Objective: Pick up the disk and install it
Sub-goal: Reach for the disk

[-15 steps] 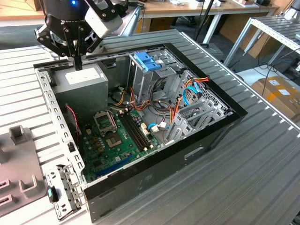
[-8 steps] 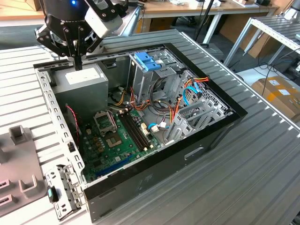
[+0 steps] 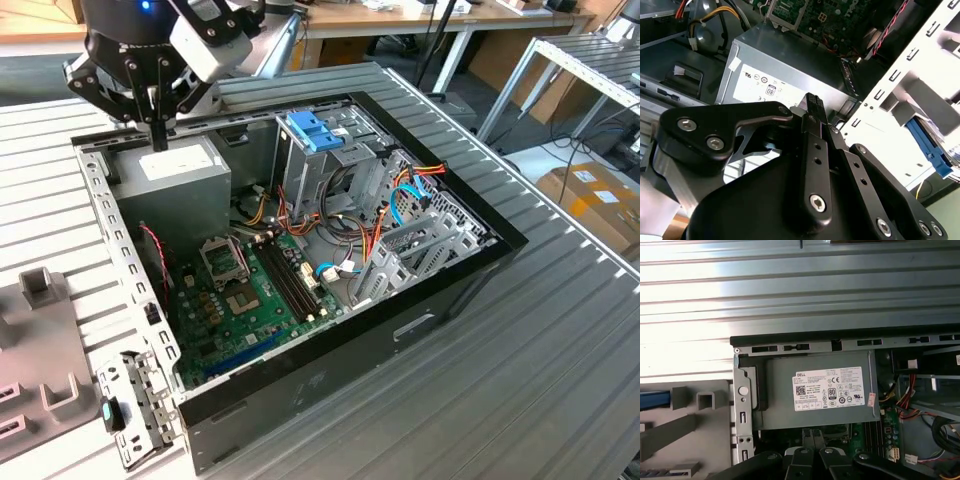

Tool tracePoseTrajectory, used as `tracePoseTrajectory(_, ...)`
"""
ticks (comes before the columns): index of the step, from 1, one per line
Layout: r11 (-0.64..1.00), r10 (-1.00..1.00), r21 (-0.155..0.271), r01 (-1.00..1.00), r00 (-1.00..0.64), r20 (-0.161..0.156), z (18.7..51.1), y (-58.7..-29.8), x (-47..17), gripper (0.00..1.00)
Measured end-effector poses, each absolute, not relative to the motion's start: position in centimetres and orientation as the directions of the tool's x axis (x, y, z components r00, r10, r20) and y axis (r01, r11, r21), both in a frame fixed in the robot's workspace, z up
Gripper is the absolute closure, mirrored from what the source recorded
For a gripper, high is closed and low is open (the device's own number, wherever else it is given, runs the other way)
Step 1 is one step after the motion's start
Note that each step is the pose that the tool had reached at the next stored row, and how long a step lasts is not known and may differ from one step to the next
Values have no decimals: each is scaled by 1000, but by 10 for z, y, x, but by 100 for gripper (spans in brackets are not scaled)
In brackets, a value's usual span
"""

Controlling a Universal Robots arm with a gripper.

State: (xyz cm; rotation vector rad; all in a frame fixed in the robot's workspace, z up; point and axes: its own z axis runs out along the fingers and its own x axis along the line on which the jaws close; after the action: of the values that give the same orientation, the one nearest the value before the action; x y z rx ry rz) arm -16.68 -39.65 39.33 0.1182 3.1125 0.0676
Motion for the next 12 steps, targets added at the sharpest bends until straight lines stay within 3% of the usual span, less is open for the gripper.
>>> tracePoseTrajectory(12, 996, 76, 44, 75, -997, -24, 393, -393, -186, 89)
